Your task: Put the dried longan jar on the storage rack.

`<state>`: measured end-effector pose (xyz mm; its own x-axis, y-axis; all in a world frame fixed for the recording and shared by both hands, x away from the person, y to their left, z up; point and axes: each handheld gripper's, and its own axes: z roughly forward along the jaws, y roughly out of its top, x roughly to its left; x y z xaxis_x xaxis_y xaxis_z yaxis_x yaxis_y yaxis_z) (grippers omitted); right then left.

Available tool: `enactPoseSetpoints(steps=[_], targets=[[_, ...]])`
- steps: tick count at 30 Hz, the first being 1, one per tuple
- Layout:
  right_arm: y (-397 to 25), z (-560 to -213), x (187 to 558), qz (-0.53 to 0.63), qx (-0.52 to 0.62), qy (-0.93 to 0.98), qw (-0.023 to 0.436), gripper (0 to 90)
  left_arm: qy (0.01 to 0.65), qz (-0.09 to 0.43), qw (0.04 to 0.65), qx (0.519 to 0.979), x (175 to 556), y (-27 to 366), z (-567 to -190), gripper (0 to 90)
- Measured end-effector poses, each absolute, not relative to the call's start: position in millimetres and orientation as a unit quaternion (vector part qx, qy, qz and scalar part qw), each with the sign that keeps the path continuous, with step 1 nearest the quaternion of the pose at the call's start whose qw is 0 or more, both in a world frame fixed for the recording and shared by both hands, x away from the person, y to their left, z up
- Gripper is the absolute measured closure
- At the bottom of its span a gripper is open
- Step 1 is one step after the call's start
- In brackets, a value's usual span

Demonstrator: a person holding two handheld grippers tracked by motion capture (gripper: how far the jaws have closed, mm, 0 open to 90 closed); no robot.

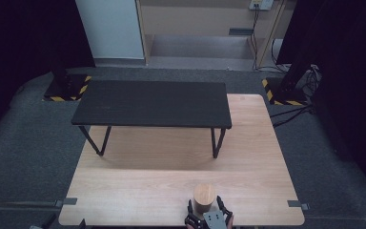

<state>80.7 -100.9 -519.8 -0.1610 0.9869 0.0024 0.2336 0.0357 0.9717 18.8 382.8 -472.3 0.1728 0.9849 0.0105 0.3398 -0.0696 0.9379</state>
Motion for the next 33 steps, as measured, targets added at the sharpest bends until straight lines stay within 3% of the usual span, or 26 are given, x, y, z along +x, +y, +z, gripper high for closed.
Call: enactPoseSetpoints(steps=[11, 15, 33], targets=[[-100.1, -519.0, 86.4, 0.468, 0.511, 0.600, 0.400, 13.4, 0.526, 0.370, 0.434, 0.631, 21.0, 384.8, -471.7, 1.2], [-101.0, -517.7, 87.1, 0.466, 0.503, 0.611, 0.396, 24.2, 0.528, 0.368, 0.434, 0.631, 21.0, 385.5, -471.1, 1.3], [-107.0, -509.1, 84.6, 0.470, 0.508, 0.615, 0.378, 25.9, 0.529, 0.368, 0.436, 0.628, 18.6, 384.8, -470.3, 1.4]])
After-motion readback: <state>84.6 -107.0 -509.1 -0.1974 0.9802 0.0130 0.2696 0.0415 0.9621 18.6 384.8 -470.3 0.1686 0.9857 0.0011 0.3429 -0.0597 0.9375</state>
